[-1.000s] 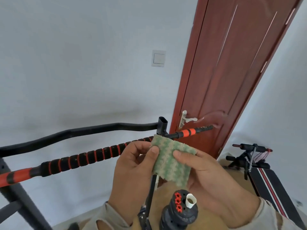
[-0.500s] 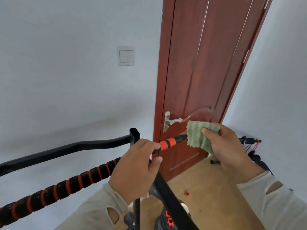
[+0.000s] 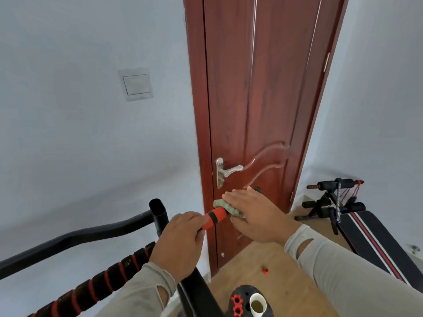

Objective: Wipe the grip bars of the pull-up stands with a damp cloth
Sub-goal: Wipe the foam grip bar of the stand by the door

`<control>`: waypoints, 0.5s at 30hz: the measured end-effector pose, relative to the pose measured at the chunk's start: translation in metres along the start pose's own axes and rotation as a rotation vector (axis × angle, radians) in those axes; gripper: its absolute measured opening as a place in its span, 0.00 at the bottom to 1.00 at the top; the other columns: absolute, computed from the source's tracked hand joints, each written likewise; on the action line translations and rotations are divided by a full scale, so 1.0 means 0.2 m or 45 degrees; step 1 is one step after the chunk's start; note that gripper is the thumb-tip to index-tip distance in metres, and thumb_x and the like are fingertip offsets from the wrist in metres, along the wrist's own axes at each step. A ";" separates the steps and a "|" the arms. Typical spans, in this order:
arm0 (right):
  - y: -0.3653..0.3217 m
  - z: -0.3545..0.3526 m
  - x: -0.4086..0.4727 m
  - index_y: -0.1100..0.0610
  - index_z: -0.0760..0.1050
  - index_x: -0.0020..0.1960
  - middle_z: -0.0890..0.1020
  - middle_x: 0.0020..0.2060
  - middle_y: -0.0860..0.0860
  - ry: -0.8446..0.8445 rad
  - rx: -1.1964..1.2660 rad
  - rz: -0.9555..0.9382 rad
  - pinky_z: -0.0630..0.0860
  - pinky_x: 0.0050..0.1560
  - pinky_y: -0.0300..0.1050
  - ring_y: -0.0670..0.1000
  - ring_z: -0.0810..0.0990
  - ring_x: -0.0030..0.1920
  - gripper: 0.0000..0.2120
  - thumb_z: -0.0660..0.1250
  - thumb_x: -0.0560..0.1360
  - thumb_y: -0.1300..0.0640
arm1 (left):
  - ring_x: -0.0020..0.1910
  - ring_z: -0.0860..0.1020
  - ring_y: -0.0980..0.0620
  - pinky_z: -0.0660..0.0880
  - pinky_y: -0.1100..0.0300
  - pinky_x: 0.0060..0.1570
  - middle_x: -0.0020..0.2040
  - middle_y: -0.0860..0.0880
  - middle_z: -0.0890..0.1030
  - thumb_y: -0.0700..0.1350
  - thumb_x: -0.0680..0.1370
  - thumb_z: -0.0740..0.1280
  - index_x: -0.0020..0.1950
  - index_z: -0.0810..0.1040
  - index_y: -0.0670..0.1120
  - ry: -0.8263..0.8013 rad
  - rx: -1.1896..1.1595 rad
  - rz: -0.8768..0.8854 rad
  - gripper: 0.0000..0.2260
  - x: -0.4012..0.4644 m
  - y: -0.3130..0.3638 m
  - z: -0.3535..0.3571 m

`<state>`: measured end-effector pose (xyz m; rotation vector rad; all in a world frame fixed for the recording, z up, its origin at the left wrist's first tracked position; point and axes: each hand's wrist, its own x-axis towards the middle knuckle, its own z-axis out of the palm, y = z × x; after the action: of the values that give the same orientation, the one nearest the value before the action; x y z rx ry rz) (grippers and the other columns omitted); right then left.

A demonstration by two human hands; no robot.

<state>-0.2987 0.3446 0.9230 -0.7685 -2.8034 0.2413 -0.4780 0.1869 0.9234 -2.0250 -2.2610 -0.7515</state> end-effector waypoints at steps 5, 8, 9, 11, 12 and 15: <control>0.02 -0.03 0.01 0.46 0.69 0.76 0.76 0.69 0.40 -0.012 0.024 0.005 0.53 0.81 0.60 0.44 0.70 0.72 0.31 0.48 0.81 0.31 | 0.52 0.73 0.58 0.70 0.63 0.58 0.51 0.64 0.75 0.45 0.82 0.64 0.59 0.78 0.56 -0.003 -0.074 -0.065 0.09 0.03 -0.04 0.02; 0.05 0.02 0.04 0.44 0.70 0.76 0.77 0.67 0.38 0.017 0.010 0.008 0.53 0.81 0.60 0.43 0.71 0.70 0.28 0.48 0.82 0.35 | 0.52 0.73 0.59 0.71 0.63 0.59 0.52 0.63 0.75 0.45 0.82 0.64 0.60 0.78 0.56 -0.017 -0.091 -0.065 0.09 0.03 -0.04 0.03; 0.06 0.03 0.05 0.43 0.71 0.75 0.78 0.65 0.38 0.036 0.009 -0.007 0.53 0.81 0.58 0.42 0.71 0.69 0.27 0.48 0.82 0.37 | 0.52 0.73 0.59 0.71 0.63 0.58 0.52 0.62 0.75 0.45 0.82 0.64 0.60 0.78 0.55 -0.021 -0.093 -0.068 0.09 0.04 -0.04 0.02; 0.08 0.03 0.06 0.43 0.75 0.71 0.80 0.62 0.38 0.082 0.054 -0.033 0.54 0.80 0.54 0.41 0.74 0.65 0.24 0.50 0.83 0.39 | 0.51 0.74 0.59 0.71 0.65 0.56 0.52 0.62 0.75 0.46 0.83 0.63 0.61 0.78 0.55 -0.023 -0.095 -0.079 0.09 0.04 -0.04 0.02; 0.09 0.03 0.06 0.43 0.76 0.69 0.81 0.60 0.39 0.101 0.064 -0.052 0.55 0.80 0.52 0.42 0.75 0.64 0.22 0.51 0.83 0.40 | 0.50 0.74 0.58 0.71 0.66 0.54 0.52 0.62 0.75 0.46 0.83 0.63 0.61 0.78 0.55 -0.027 -0.093 -0.083 0.09 0.04 -0.04 0.02; 0.14 0.00 0.07 0.43 0.77 0.65 0.83 0.55 0.41 0.132 -0.046 -0.113 0.62 0.77 0.51 0.45 0.78 0.58 0.15 0.55 0.84 0.47 | 0.46 0.75 0.57 0.71 0.67 0.49 0.52 0.61 0.75 0.48 0.84 0.60 0.63 0.76 0.55 -0.052 -0.063 -0.094 0.09 0.02 -0.02 0.00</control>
<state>-0.2967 0.3765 0.9200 -0.6427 -2.7425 0.1322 -0.4824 0.1915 0.9228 -2.0059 -2.3752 -0.7861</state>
